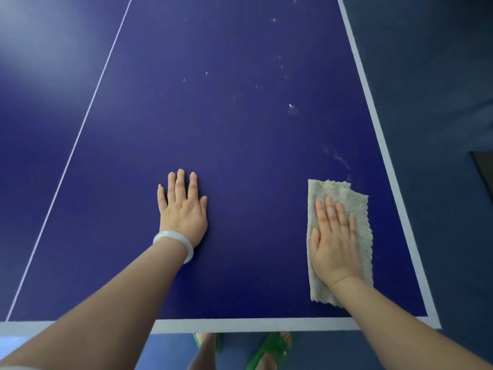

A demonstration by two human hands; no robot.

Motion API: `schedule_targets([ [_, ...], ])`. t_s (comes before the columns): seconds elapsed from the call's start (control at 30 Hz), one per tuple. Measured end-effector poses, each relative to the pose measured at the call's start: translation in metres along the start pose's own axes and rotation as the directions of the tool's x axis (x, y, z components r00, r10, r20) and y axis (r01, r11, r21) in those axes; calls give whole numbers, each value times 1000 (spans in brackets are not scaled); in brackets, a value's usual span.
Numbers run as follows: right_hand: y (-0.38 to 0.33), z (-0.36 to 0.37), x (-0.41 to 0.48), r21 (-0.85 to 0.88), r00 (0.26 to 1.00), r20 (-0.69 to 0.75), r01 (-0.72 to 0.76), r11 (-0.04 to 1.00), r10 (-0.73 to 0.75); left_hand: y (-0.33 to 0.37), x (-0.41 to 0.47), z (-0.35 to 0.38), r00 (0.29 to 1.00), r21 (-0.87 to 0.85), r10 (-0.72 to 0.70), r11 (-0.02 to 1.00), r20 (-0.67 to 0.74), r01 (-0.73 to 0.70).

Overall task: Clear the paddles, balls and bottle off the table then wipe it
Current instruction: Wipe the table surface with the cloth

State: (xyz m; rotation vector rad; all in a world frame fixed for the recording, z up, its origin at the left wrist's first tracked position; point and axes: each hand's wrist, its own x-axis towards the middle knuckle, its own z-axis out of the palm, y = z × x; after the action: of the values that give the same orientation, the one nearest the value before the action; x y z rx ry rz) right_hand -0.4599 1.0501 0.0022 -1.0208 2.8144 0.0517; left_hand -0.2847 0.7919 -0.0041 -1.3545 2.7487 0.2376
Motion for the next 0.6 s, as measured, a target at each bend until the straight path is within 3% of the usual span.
schedule_targets([
  [0.17, 0, 2, 1, -8, 1000, 7, 10, 1000, -10, 81, -48, 7, 995, -89, 95, 991, -35, -98],
  [0.3, -3, 1, -6, 45, 1000, 0, 30, 999, -30, 129, -77, 25, 1000, -37, -15, 999, -13, 15],
  [0.43, 19, 4, -43, 43, 965, 3, 260, 965, -261, 133, -78, 28, 998, -15, -65, 998, -27, 65],
  [0.53, 70, 6, -55, 12, 876, 23, 481, 876, -482, 136, -77, 28, 996, -13, -78, 997, -35, 78],
  [0.6, 103, 2, -34, -35, 837, 43, 546, 837, -545, 137, -78, 28, 996, -4, -86, 996, -34, 86],
])
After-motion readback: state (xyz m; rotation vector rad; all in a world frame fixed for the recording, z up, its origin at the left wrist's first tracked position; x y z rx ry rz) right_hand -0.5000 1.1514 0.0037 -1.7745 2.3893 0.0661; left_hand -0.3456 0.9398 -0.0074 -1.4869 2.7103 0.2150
